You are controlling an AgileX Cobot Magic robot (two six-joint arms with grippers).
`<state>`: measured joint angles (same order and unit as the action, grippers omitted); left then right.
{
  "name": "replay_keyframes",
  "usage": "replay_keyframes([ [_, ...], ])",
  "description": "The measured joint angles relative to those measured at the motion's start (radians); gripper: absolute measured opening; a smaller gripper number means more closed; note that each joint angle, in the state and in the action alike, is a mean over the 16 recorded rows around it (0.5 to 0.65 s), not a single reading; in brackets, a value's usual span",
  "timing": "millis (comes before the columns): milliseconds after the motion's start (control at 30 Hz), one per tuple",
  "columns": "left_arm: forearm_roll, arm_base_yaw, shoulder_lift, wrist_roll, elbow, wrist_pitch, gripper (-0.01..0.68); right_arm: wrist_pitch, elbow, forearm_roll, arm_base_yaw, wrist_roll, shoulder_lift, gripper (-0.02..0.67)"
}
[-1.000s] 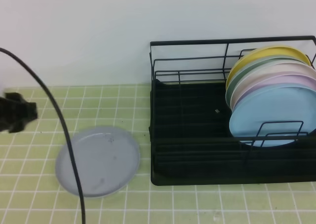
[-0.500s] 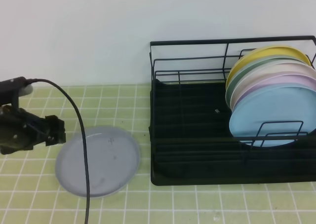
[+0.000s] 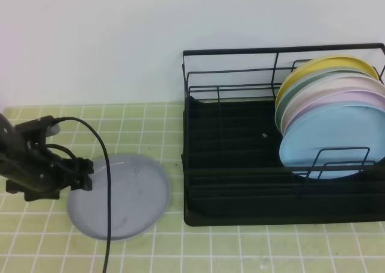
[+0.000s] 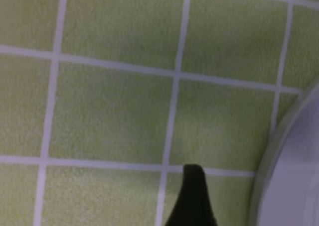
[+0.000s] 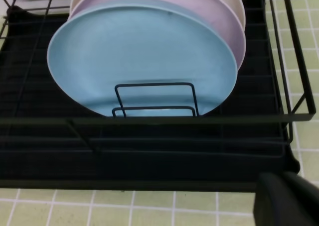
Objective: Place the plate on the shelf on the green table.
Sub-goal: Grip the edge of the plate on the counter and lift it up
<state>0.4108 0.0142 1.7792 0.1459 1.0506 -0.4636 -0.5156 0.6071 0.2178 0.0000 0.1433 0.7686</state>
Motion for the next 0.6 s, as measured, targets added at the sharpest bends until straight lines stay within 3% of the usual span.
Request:
replay_keyframes([
  [600, 0.060, 0.000, 0.059, 0.055, 0.006, -0.015, 0.379, 0.017, 0.000, 0.024, 0.000, 0.018, 0.000, -0.003],
])
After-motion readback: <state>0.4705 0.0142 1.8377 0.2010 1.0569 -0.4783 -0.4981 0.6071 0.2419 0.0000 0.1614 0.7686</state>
